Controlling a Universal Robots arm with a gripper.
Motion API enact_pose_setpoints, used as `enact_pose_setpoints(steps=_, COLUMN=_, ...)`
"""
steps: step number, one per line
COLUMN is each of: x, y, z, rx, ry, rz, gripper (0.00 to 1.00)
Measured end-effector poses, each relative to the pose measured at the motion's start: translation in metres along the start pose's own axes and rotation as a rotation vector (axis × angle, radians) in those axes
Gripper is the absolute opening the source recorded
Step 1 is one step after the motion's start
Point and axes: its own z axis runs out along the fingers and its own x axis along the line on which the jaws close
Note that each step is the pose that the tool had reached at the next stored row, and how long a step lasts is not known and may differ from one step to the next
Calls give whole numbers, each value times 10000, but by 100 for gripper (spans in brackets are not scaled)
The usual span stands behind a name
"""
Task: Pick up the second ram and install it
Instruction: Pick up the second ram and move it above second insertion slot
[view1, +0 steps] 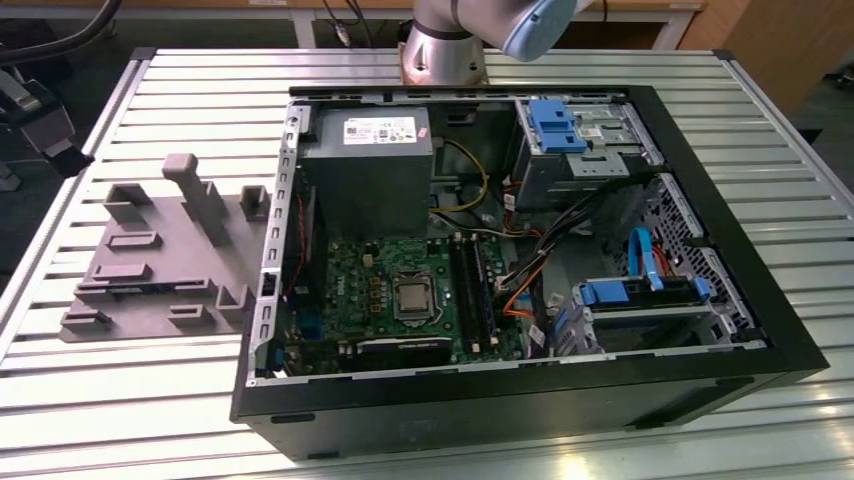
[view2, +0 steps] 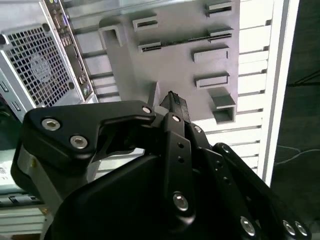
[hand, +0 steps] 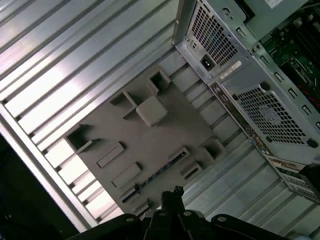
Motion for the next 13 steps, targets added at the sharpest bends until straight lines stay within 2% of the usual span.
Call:
enact_pose_setpoints(steps=3, x=1, y=-1, z=3, rx=12, ry=-15, rz=392, gripper=11)
enact_pose_setpoints(steps=13, x=2, y=-2, z=5, rx=11, ry=-18, rz=424, gripper=11)
